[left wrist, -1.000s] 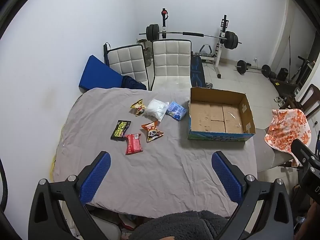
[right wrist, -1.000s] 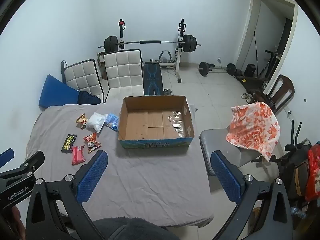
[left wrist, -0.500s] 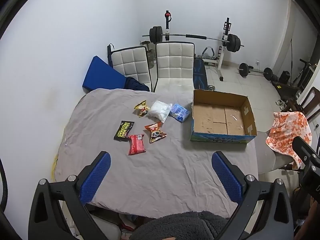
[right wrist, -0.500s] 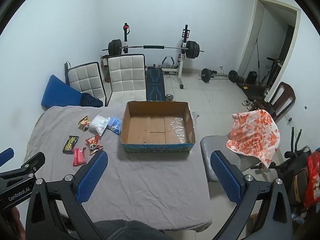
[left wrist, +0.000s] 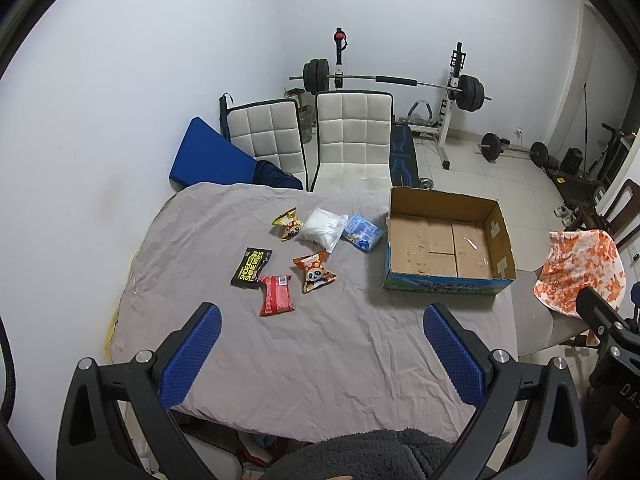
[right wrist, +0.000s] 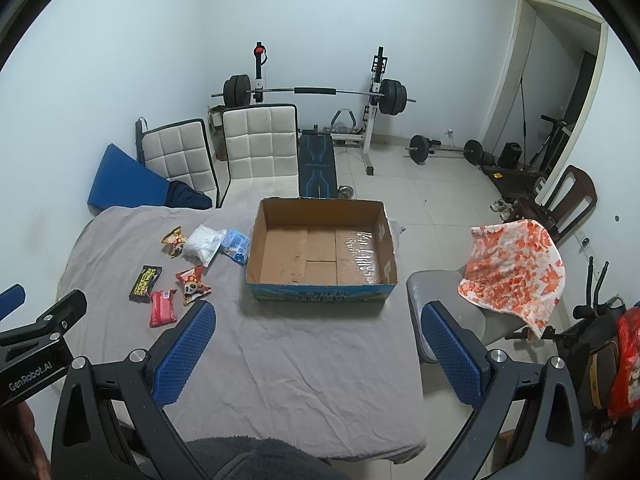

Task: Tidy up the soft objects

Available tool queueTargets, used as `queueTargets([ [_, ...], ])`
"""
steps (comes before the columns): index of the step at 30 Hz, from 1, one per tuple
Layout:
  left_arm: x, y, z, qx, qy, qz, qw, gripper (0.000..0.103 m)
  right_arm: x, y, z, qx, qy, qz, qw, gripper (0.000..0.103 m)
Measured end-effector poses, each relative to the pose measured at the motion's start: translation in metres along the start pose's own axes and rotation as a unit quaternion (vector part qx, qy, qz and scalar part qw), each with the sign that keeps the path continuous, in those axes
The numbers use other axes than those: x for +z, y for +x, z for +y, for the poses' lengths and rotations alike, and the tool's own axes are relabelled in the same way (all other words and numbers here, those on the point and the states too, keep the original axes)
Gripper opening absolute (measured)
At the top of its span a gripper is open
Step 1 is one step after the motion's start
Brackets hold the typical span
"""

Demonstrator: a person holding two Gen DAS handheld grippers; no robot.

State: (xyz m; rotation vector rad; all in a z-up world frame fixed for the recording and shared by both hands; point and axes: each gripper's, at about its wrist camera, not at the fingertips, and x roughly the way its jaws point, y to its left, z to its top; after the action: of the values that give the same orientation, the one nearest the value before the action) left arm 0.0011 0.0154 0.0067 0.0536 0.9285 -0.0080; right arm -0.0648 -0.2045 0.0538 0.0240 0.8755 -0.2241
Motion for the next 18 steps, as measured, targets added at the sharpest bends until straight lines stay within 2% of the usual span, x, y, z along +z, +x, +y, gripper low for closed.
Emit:
queueTargets([
  [18, 0.0061, -0.003, -0.0033, 0.0, -0.001, -0.015, 0.9999, 0.103, 0.006, 0.0028, 0.0029, -0.005, -0.002, -0.017, 1.0, 0.103],
])
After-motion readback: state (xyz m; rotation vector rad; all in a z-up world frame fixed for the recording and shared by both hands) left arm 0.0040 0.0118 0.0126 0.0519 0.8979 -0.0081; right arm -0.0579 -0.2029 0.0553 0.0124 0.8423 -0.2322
